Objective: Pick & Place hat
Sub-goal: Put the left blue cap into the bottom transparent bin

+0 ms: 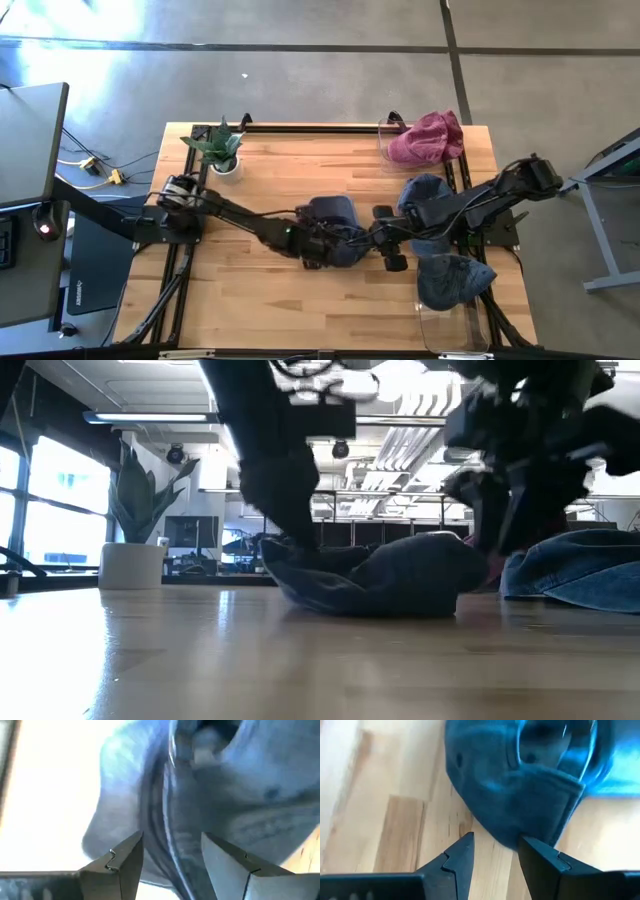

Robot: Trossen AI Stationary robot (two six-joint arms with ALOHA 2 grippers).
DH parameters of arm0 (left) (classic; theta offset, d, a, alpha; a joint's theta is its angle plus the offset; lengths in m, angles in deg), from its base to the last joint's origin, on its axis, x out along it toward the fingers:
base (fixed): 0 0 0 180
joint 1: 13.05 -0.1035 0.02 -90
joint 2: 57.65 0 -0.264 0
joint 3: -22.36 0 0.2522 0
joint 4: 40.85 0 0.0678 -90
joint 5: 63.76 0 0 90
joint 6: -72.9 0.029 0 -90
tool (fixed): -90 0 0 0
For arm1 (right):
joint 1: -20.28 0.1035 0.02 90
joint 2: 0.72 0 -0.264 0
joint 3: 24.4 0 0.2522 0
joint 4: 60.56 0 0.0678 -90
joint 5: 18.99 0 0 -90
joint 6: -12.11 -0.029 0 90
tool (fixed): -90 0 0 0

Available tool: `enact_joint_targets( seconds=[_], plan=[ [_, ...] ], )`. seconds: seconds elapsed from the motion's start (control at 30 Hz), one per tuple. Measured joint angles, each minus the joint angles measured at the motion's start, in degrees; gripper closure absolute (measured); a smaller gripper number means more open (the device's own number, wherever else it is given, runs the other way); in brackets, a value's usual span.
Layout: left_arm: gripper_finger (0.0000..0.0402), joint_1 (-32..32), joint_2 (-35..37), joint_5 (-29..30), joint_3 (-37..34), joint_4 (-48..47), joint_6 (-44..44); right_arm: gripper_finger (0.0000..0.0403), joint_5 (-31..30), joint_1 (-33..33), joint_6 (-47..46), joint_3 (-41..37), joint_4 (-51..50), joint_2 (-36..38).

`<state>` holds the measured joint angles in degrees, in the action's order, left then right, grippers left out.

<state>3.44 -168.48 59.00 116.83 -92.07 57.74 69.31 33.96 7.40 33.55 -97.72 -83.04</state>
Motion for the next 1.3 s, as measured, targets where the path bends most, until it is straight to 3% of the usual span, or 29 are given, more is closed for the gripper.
enact_joint_targets(
  seconds=[0.2, 0.33, 0.47, 0.57, 0.77, 0.9, 1.0, 1.17, 1.3],
  plan=[
    [0.0211, 3.64, 5.01, 4.4, 0.1, -1.06, -1.5, 0.0258, -4.02, 1.57, 1.35, 0.0, 7.76, 1.98],
    [0.0211, 5.1, 7.32, 9.41, 0.2, -7.75, -7.56, 0.0258, -4.75, 1.8, 2.29, -0.02, 8.46, 1.96],
    [0.0211, 2.68, 8.48, 11.35, -0.05, -17.28, -18.32, 0.0258, -10.03, 1.44, -1.9, -0.09, 12.53, 1.5],
    [0.0211, -0.57, 8.42, 9.65, -3.14, -17.24, -21.32, 0.0258, -10.34, -0.45, -1.67, -0.09, 17.28, 0.26],
    [0.0211, -6.79, 8.31, 3.66, -13.58, -7.48, -21.33, 0.025, -5.33, -5.52, 5.07, -0.09, 24.45, -3.78],
    [0.0211, -8.83, 8.31, 8.51, -19.3, -0.28, -20.99, 0.0232, 1.35, -9.32, 8.08, 0.0, 26.99, -7.19],
    [0.0211, -10.36, 8.31, 5.09, -21.54, 7.62, -16.45, 0.023, 6.4, -11.88, 9.13, 0.0, 28.9, -9.91],
    [0.0211, -10.98, 8.31, -0.16, -23.74, 21.58, -7.24, 0.0246, 11.46, -13.68, 10.88, 0.0, 31.87, -13.3],
    [0.0211, -10.81, 8.31, -0.9, -23.78, 26.87, -4.32, 0.028, 12.79, -13.56, 11.19, 0.0, 33.24, -14.2]
  ],
)
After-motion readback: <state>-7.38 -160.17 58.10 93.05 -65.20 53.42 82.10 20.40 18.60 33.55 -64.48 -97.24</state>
